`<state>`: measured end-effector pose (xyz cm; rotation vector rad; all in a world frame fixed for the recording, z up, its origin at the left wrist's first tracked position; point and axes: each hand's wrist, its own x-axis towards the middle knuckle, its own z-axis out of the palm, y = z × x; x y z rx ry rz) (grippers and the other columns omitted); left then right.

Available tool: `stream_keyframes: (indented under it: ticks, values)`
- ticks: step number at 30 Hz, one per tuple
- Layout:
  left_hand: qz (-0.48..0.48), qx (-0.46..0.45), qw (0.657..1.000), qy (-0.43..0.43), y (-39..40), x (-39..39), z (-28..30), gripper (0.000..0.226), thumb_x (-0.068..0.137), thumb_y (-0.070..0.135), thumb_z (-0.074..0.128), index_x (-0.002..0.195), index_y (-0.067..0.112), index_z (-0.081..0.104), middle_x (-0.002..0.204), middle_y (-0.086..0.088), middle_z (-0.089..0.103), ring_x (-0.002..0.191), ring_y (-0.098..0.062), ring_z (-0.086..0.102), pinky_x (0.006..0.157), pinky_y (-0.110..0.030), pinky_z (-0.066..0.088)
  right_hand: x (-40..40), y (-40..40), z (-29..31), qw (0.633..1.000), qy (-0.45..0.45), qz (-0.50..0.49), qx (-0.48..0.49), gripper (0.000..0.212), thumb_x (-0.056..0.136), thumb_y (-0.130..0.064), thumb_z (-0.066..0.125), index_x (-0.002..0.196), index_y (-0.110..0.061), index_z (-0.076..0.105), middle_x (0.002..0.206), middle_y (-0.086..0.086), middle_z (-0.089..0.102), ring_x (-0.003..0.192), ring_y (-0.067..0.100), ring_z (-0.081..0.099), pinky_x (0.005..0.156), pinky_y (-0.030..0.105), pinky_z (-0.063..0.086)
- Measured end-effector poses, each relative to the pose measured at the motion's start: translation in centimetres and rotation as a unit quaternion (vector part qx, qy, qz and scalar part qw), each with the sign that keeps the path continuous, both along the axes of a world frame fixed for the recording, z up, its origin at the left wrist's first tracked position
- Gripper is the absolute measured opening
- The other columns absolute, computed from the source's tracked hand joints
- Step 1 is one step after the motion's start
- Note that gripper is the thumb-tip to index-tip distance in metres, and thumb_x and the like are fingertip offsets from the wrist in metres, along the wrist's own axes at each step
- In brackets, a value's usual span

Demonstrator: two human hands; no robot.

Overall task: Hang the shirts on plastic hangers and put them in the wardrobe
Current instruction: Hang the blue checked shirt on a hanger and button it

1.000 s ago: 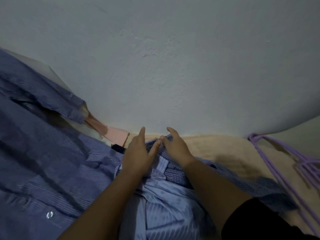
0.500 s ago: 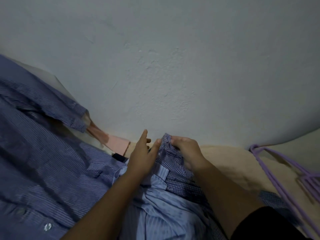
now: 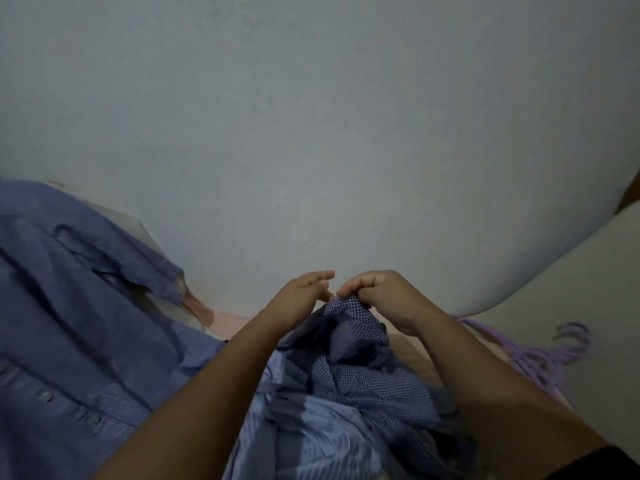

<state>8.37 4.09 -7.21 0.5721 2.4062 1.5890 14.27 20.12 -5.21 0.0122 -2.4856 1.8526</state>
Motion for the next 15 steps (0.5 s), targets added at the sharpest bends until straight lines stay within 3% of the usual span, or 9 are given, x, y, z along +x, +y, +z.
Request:
stream_keyframes:
  ticks: [2,5,8,11,15]
  values:
    - [-0.044,-0.016,0.999,-0.015,0.5,1.4,2.2,0.029,0.097,0.012,0.049,0.122,0.014,0.063,0.115,-0.007,0.066,0.105,-0.019,0.059,0.097,-0.031,0.044,1.9,0.6,2.4,1.000,0.016,-0.003,-0.003,0.044,0.084,0.013,0.043,0.066,-0.016,0.071,0.070,-0.001,0.070,0.064,0.006,0.063,0.060,0.017,0.048]
    - [-0.108,-0.038,0.993,-0.015,0.5,3.6,5.3,0.026,0.095,0.012,0.053,0.118,0.017,0.064,0.112,-0.001,0.065,0.101,-0.013,0.059,0.095,-0.027,0.044,4.8,1.7,5.7,0.999,0.038,-0.014,-0.018,0.041,0.085,0.014,0.039,0.068,-0.010,0.068,0.067,0.002,0.068,0.061,0.011,0.061,0.056,0.019,0.049]
    - [-0.128,0.033,0.991,-0.007,0.1,5.7,8.7,0.032,0.092,0.007,0.059,0.118,0.025,0.061,0.096,-0.003,0.066,0.092,-0.013,0.061,0.090,-0.025,0.046,7.5,2.9,8.5,0.998,0.045,-0.004,-0.038,0.038,0.084,0.014,0.039,0.070,-0.006,0.067,0.062,0.000,0.066,0.058,0.009,0.059,0.052,0.017,0.047]
    - [-0.143,0.102,0.984,0.011,0.1,7.7,12.4,0.043,0.090,0.000,0.059,0.127,0.021,0.054,0.081,-0.001,0.062,0.081,-0.011,0.060,0.084,-0.023,0.045,10.0,3.9,10.6,0.998,0.035,0.042,0.040,0.034,0.082,0.013,0.051,0.073,-0.013,0.072,0.066,-0.004,0.069,0.063,0.004,0.061,0.058,0.014,0.047]
    - [-0.163,0.105,0.979,0.062,0.0,9.7,16.0,0.046,0.088,-0.002,0.060,0.125,0.025,0.052,0.080,0.000,0.061,0.076,-0.007,0.061,0.072,-0.016,0.047,12.4,4.6,12.1,0.989,0.027,0.018,0.143,0.037,0.081,0.013,0.053,0.074,-0.017,0.075,0.073,-0.003,0.072,0.071,0.008,0.060,0.062,0.014,0.047]
